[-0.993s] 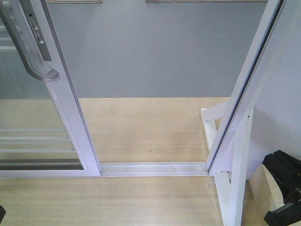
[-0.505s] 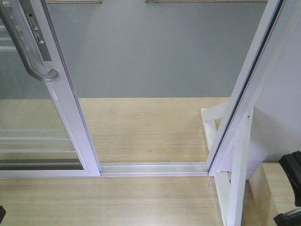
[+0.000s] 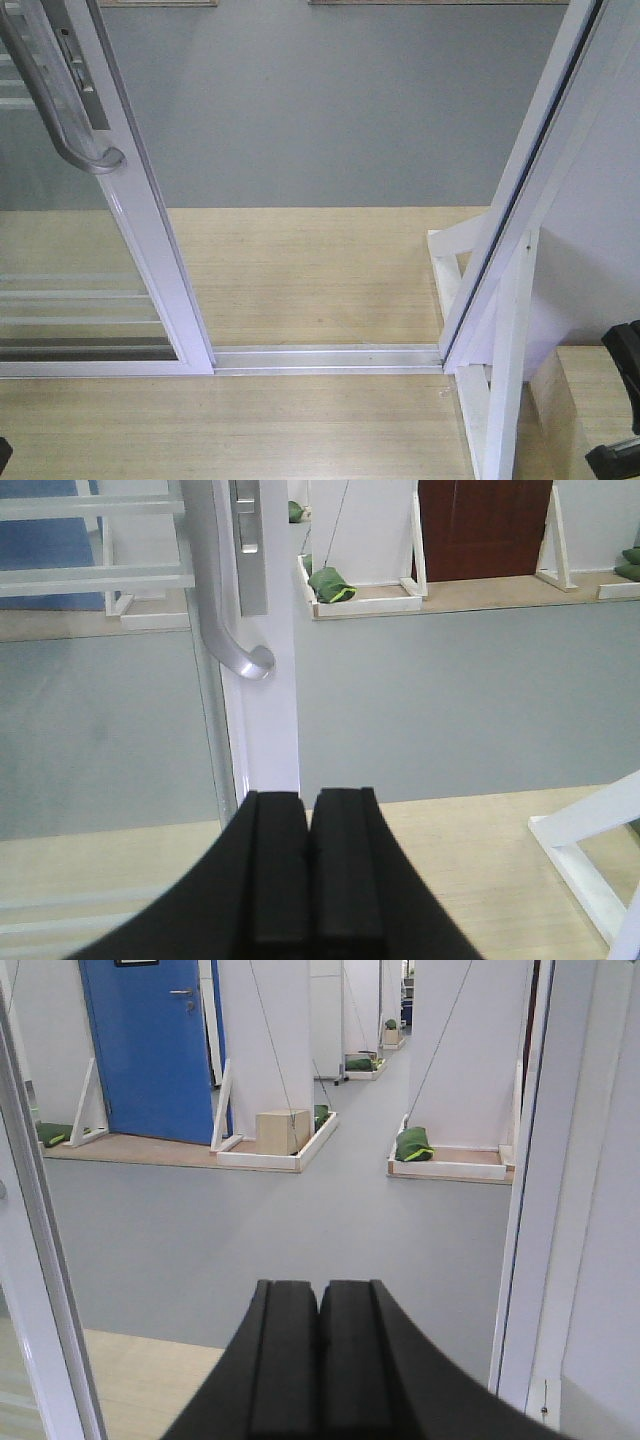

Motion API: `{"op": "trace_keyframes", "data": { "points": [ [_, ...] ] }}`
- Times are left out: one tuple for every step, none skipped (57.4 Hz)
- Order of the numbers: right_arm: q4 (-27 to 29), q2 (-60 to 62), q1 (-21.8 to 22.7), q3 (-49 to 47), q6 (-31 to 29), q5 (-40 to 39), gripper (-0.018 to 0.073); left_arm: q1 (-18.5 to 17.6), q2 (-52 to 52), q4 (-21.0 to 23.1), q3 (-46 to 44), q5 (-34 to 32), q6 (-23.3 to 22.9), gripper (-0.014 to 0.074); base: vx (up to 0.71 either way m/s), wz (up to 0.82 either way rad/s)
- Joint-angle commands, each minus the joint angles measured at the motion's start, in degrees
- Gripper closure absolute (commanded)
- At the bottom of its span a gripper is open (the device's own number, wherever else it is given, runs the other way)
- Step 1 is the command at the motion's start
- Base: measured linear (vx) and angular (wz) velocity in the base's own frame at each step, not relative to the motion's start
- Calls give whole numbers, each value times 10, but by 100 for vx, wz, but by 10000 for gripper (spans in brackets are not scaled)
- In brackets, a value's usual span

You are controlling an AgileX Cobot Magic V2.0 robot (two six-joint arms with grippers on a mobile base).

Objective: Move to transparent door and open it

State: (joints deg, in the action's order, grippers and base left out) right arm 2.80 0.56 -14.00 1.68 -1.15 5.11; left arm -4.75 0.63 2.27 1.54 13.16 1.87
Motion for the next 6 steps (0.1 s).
{"op": "trace_keyframes", "data": {
  "points": [
    [-3,8,3,8,-6,-43,564,2,8,3,17,-46,-4,593,0,0],
    [-3,8,3,8,-6,-43,564,2,8,3,17,-46,-4,593,0,0],
    [-3,8,3,8,-6,-43,564,2,8,3,17,-46,-4,593,0,0],
    [-3,8,3,8,-6,-43,564,2,8,3,17,-46,-4,593,0,0],
    [-3,8,3,8,-6,-43,564,2,8,3,17,-46,-4,593,0,0],
    [-3,8,3,8,-6,-43,564,2,8,3,17,-46,-4,593,0,0]
  ]
}}
